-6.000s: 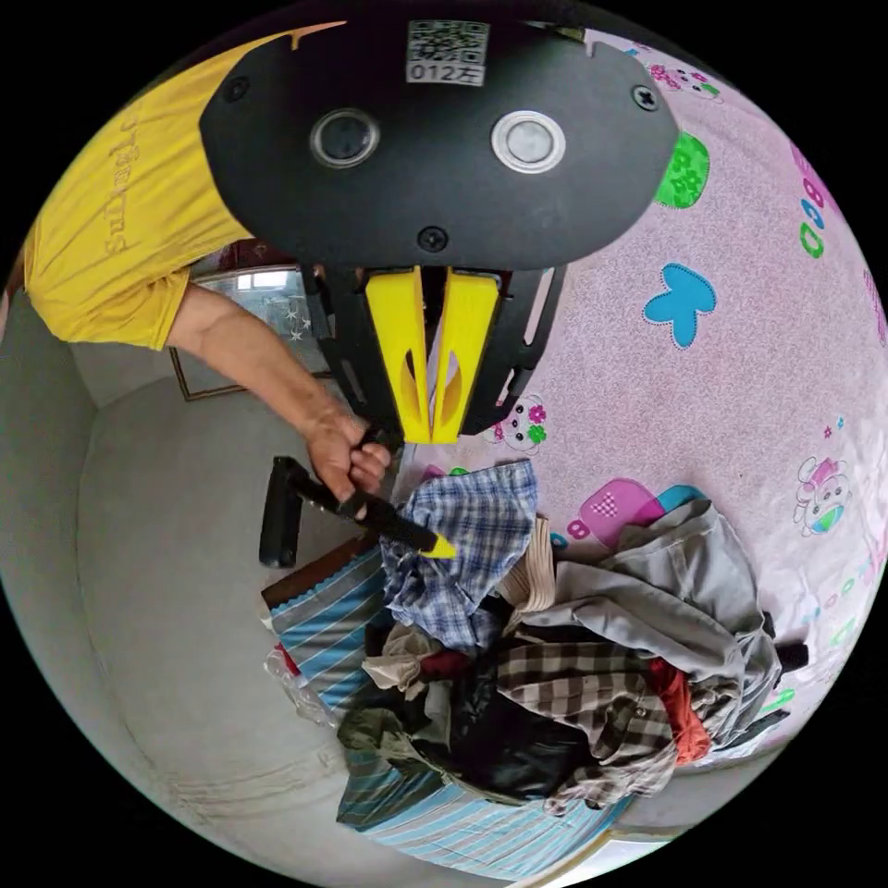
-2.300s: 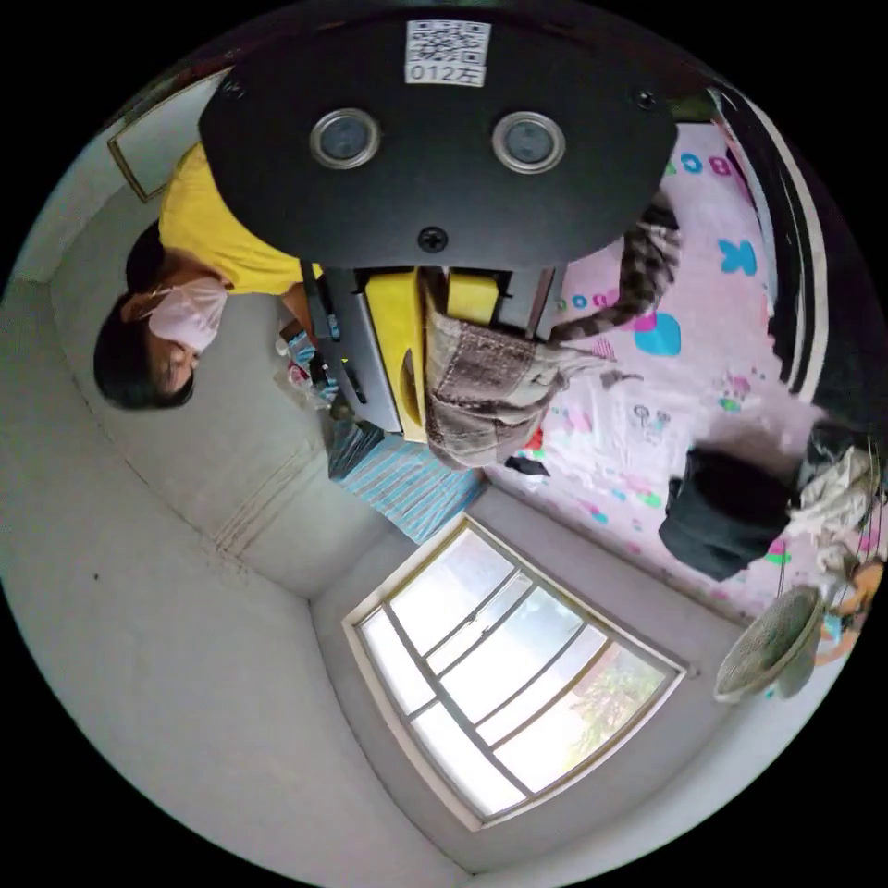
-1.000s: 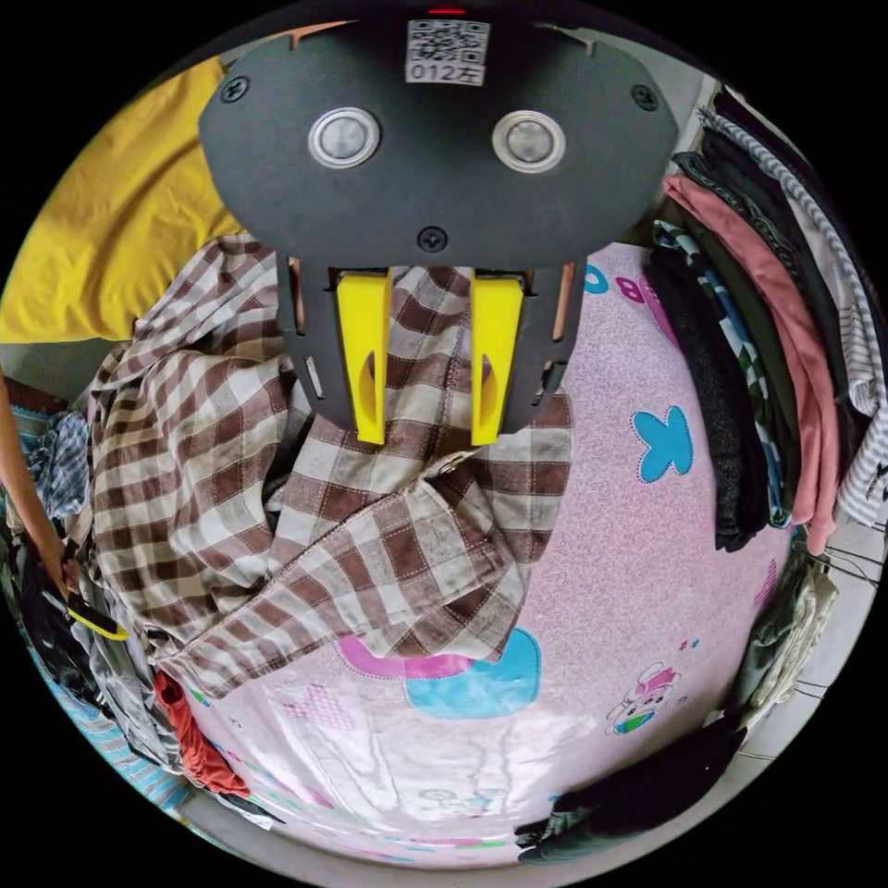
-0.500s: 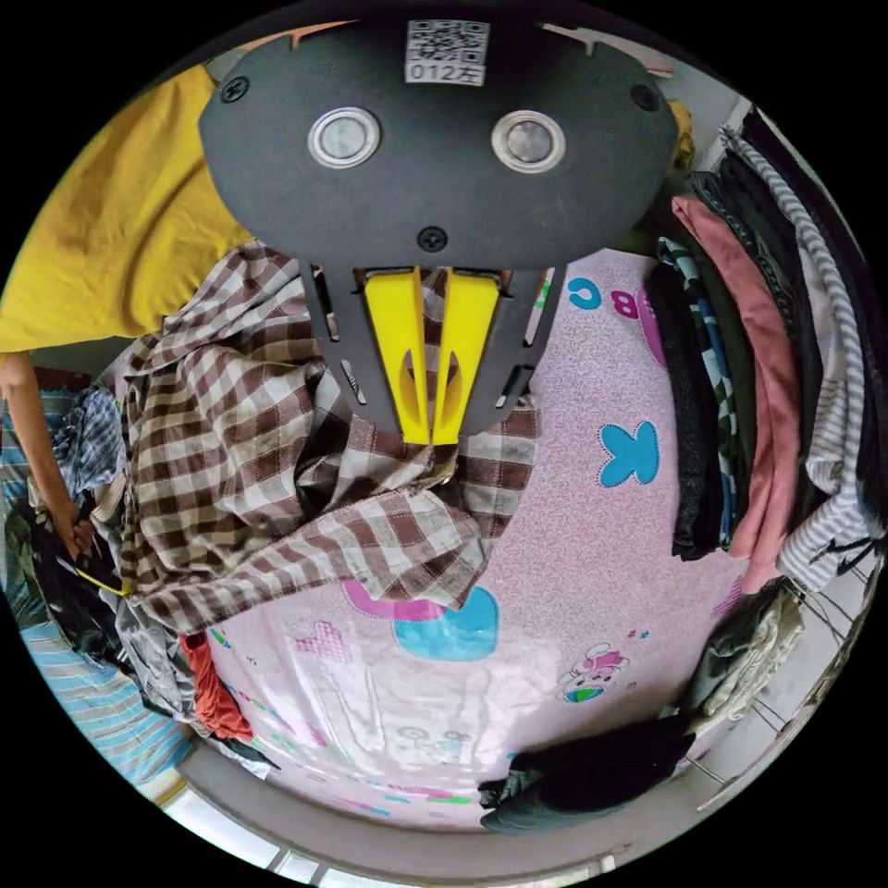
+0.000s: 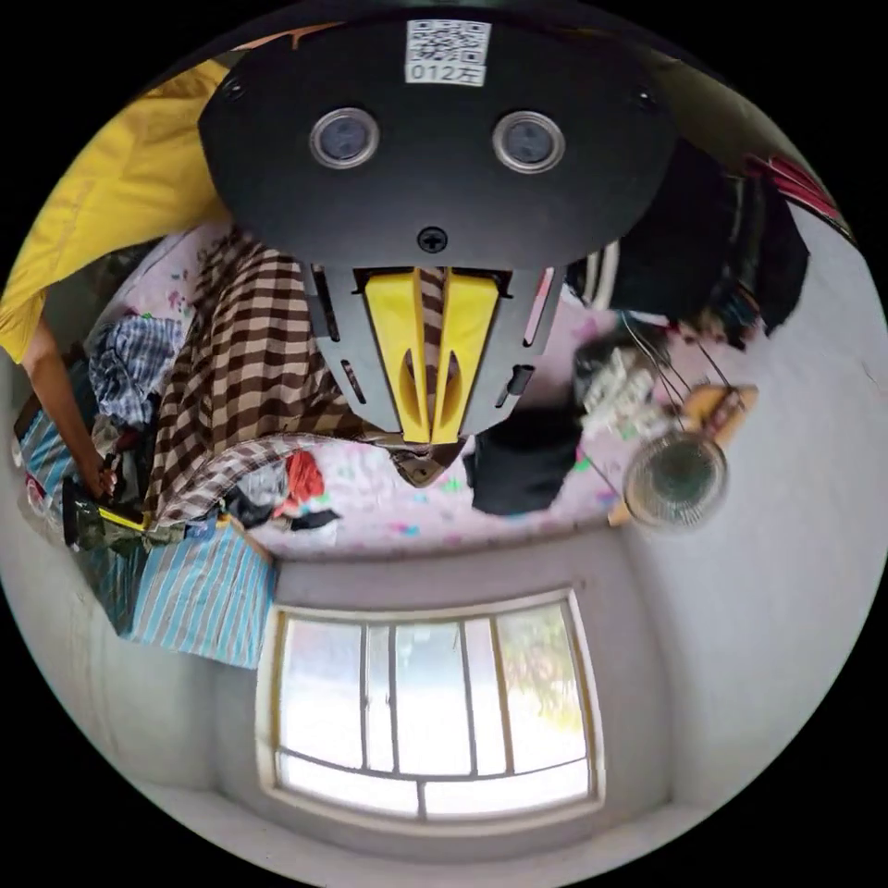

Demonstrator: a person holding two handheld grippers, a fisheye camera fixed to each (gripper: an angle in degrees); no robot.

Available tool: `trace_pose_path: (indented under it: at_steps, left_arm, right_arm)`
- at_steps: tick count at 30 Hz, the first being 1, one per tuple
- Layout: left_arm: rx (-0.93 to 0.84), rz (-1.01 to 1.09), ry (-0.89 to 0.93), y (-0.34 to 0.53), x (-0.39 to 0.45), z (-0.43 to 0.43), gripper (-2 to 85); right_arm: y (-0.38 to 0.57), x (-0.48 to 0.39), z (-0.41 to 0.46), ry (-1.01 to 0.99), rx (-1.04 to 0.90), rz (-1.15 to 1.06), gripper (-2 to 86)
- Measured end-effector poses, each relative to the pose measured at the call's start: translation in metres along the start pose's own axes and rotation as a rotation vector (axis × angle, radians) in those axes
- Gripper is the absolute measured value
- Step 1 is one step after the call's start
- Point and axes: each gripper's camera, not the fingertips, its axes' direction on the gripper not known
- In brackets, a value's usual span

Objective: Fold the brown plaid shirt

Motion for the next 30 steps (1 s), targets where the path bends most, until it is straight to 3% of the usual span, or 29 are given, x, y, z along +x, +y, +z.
trace_pose_path:
  at_steps: [4, 10, 17, 25, 30]
  left_arm:
    - [0.312, 0.018, -0.155, -0.03, 0.019, -0.156, 0.1]
    - [0.278, -0.04, -0.111, -0.016, 0.011, -0.242, 0.0]
    - [0.367, -0.126, -0.149, 0.058, 0.016, -0.319, 0.1]
    - [0.639, -0.119, -0.291, 0.127, 0.06, -0.481, 0.2]
    - [0.785, -0.052, -0.413, 0.153, 0.093, -0.532, 0.2]
  right_arm:
    - [-0.035, -0.025, -0.118, 0.121, 0.282, -0.001, 0.2]
    - [-0.035, -0.063, -0.193, 0.171, 0.286, -0.038, 0.1]
    - [0.028, -0.122, -0.241, 0.204, 0.364, -0.069, 0.0]
    - [0.062, -0.173, -0.32, 0.301, 0.545, -0.146, 0.0]
    - [0.069, -0.163, -0.35, 0.296, 0.668, -0.099, 0.1]
